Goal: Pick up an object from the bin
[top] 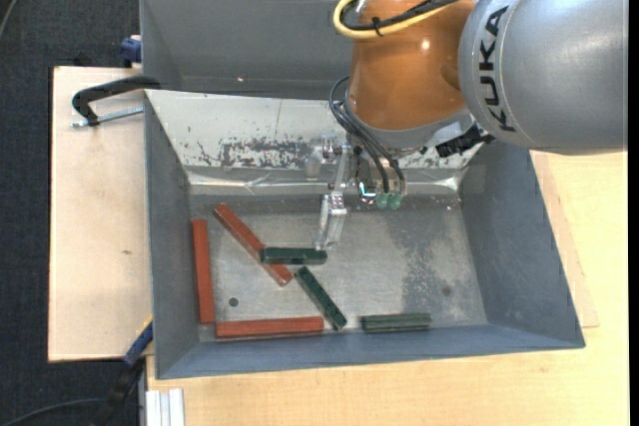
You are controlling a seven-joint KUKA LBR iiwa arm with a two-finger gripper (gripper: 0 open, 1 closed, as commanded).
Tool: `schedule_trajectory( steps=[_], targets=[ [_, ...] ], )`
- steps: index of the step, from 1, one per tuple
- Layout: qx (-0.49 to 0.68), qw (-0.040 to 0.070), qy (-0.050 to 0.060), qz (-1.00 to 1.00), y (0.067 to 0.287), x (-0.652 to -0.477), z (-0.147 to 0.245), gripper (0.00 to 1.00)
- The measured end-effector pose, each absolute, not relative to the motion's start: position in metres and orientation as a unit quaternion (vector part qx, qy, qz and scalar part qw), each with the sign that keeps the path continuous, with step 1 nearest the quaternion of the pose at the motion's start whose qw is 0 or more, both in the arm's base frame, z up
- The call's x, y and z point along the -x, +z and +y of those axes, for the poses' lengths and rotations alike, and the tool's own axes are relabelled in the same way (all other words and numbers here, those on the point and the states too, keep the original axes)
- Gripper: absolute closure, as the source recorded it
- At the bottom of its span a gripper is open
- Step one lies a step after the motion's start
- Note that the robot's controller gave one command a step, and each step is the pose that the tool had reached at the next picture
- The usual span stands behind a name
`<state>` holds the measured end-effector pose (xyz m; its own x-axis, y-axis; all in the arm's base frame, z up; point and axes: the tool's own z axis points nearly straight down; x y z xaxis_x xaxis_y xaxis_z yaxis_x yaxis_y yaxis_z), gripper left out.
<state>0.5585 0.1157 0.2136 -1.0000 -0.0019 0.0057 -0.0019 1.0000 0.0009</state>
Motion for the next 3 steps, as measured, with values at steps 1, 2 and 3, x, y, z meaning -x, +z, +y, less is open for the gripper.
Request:
schedule_trajectory(
  steps=[1, 2, 3],
  targets=[
    [0.03, 0.003, -0.001, -1.0, 0.137, -0.571, 0.151, 0.0],
    [0.066, 0.003, 0.0, -0.998, 0.067, -0.549, 0.118, 0.0],
    [0.065, 0.0, -0.001, -0.998, 0.071, -0.552, 0.119, 1.0]
  ],
)
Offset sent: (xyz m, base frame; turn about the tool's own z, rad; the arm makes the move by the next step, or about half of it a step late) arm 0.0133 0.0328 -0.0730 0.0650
